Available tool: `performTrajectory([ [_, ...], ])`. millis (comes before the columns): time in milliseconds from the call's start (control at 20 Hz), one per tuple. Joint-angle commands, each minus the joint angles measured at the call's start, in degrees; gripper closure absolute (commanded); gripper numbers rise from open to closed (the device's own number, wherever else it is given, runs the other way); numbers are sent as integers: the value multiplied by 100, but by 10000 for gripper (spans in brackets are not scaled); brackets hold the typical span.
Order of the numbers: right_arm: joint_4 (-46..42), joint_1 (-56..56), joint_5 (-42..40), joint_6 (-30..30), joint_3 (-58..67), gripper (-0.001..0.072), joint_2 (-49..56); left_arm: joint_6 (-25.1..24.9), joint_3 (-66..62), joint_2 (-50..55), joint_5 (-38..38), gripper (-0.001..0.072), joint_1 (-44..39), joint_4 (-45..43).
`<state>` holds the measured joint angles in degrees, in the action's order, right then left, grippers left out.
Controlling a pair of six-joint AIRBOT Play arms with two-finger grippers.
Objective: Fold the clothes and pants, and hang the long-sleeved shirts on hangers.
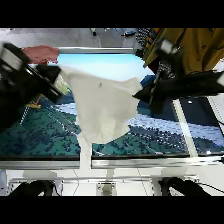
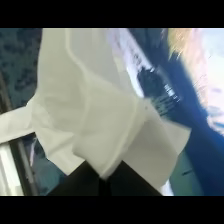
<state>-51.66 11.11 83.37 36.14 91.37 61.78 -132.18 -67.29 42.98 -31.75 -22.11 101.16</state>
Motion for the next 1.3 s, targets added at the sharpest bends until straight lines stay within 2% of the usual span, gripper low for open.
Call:
performTrajectory([
  [0,-39,0,146,238,927,679,-278,-223,-955,-44,42,684,98,-26],
  [150,479,2,337,476,1709,679,-431,-225,-1510,-46,-212,683,-197,0],
  [250,778,0,579,855,2041,678,-472,-223,-1626,-46,-407,683,-544,-2],
  [350,778,2,968,1311,1998,678,-442,-107,-1620,50,-1165,683,-796,0],
  [400,789,2,1178,1493,1797,678,-407,210,-1585,160,-1720,683,-848,0],
  [500,780,28,1108,1539,929,680,-413,708,-1226,437,-2428,682,-848,-52],
  [650,190,632,216,1534,-1093,680,-415,1239,31,739,-2153,683,-846,-728],
  [750,-372,1307,-833,1539,-2640,679,-413,1902,896,822,-1711,682,-828,-1335],
  [800,-562,1578,-1333,1543,-3263,674,-413,2024,1244,824,-1504,683,-780,-1403],
  [850,-621,1784,-1716,1543,-3770,570,-413,2039,1460,824,-1397,682,-704,-1399],
  [900,-612,1923,-1928,1528,-4148,340,-413,2039,1576,826,-1386,682,-616,-1401],
  [950,-634,1976,-1956,1451,-4312,232,-415,2041,1602,824,-1392,683,-498,-1399],
  [1100,-667,1790,-1965,638,-4138,232,-442,2037,1598,787,-1386,682,-109,-1416],
  [1250,-654,1316,-2605,-409,-3823,273,-444,2035,1598,750,-1388,682,44,-1419],
])
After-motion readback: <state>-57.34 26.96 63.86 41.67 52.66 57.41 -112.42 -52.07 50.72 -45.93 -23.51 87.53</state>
